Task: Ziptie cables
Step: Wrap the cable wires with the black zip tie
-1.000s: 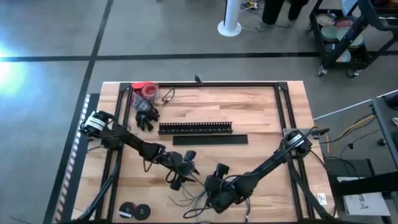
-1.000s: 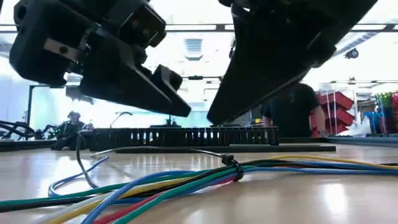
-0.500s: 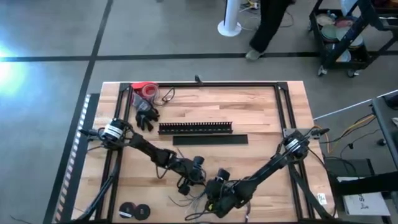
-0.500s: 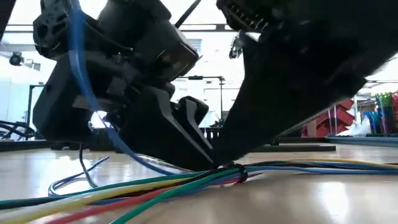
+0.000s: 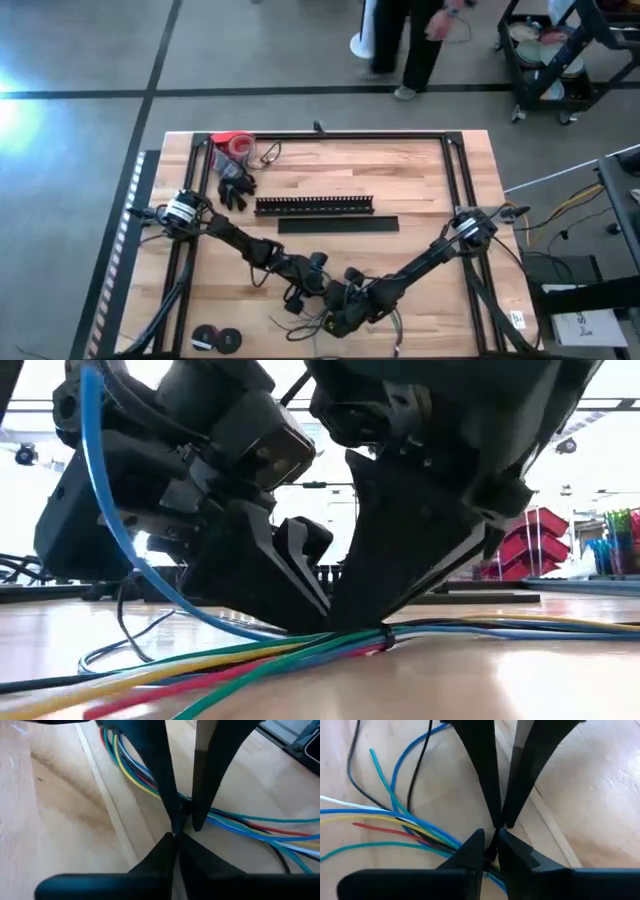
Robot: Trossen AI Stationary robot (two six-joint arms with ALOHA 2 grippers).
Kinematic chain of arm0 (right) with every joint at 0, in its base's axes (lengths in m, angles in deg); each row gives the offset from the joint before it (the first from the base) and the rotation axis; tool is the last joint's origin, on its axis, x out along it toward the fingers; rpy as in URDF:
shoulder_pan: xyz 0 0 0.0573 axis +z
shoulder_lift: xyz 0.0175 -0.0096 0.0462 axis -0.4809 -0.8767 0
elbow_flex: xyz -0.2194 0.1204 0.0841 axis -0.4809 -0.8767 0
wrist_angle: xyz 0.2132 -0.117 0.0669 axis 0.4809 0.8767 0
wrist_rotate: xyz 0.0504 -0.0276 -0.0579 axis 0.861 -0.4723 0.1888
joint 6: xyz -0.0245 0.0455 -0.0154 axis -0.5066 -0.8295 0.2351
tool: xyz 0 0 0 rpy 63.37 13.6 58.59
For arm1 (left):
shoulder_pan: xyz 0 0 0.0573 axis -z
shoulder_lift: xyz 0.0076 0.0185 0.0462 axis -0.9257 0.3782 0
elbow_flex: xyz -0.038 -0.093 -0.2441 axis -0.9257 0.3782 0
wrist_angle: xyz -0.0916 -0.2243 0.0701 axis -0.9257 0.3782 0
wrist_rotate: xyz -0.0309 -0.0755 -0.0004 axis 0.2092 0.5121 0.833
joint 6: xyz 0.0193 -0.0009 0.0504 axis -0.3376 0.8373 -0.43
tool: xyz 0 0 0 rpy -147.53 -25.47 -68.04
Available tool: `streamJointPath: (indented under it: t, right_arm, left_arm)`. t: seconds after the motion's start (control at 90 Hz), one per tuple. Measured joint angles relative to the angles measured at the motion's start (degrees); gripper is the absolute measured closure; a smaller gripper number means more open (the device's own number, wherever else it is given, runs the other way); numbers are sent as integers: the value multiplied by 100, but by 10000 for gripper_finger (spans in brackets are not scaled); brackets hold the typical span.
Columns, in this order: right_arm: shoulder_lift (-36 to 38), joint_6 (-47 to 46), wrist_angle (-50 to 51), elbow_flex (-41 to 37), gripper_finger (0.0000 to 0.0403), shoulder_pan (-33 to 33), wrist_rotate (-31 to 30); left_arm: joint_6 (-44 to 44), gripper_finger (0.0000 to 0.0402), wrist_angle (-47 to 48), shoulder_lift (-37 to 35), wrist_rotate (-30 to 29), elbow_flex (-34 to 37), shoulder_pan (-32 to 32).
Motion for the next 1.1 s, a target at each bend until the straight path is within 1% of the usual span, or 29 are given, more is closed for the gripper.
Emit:
streamJointPath:
  t: [0.244,0.367,0.478,0.633,0.822,0.933,1.022,1.1]
  right_arm:
    - [128,-36,210,4,381,-191,467]
    - [126,-87,294,15,389,-283,827]
    - [126,-38,345,17,400,-312,969]
    - [128,1,436,17,403,-329,1279]
    - [163,-66,724,22,403,-306,1334]
    - [183,-63,837,20,403,-257,1370]
    - [222,-63,1039,20,403,-203,1396]
    - [255,-63,1408,96,403,-155,1382]
  left_arm:
    - [48,400,-203,279,-12,-9,4]
    - [26,401,-191,289,-145,10,9]
    - [20,401,-245,297,-215,70,11]
    - [23,401,-369,301,-296,180,13]
    - [87,402,-496,454,-408,243,17]
    - [266,401,-910,796,-419,233,7]
    - [400,401,-1478,1117,-412,227,4]
    - [522,402,-2040,1375,-362,223,-1]
